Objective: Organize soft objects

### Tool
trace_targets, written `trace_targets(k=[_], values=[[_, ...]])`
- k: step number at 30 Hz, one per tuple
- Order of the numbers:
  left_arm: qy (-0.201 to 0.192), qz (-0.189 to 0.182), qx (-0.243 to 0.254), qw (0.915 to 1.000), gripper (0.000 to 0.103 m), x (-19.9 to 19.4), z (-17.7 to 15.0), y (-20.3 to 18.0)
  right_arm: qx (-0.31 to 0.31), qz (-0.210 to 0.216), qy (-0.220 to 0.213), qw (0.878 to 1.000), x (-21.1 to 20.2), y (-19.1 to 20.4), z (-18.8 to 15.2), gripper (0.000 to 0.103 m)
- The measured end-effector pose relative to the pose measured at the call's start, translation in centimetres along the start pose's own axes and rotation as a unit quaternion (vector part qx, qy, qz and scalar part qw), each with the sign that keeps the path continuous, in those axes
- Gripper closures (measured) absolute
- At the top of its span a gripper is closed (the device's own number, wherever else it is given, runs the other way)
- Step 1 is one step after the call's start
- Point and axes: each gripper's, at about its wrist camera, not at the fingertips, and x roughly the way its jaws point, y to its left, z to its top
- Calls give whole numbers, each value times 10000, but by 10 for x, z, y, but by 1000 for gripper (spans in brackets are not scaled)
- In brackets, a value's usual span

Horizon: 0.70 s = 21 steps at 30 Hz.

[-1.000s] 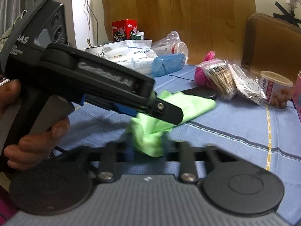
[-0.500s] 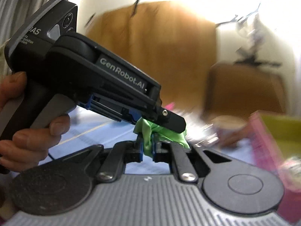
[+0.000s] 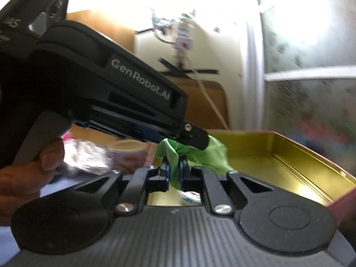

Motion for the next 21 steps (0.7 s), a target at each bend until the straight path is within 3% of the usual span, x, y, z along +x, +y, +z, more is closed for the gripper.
trace_targets(k=[2,4,6,8,11,12,15,19,21], values=[[27,126,21,9999,67,8,-1,-4,-18,-364,72,9993,5,-8,-3,88],[-16,362,49,9993,44,6,-4,-4,18,-627,162,9979,12,-17,-5,76],[-117,619,129,9979,40,-1,-7,-1,203,-810,186,9963,14,-27,-9,56],[-110,824,107,9965,39,-9,-8,6,409,-980,180,9942,9,-31,-9,47],[-242,1101,-56,9936,29,-31,-14,24,738,-972,123,9925,3,-38,-10,46],[-313,1199,-126,9922,25,-40,-18,30,816,-955,43,9921,1,-38,-9,40],[-378,1459,-425,9877,24,-66,-31,57,729,-852,-407,9929,3,-33,-6,20],[-422,1808,-815,9792,24,-104,-51,92,16,-982,-588,9934,31,-42,7,19],[-496,2002,-985,9735,22,-124,-64,108,163,-550,-330,9978,44,-57,16,18]])
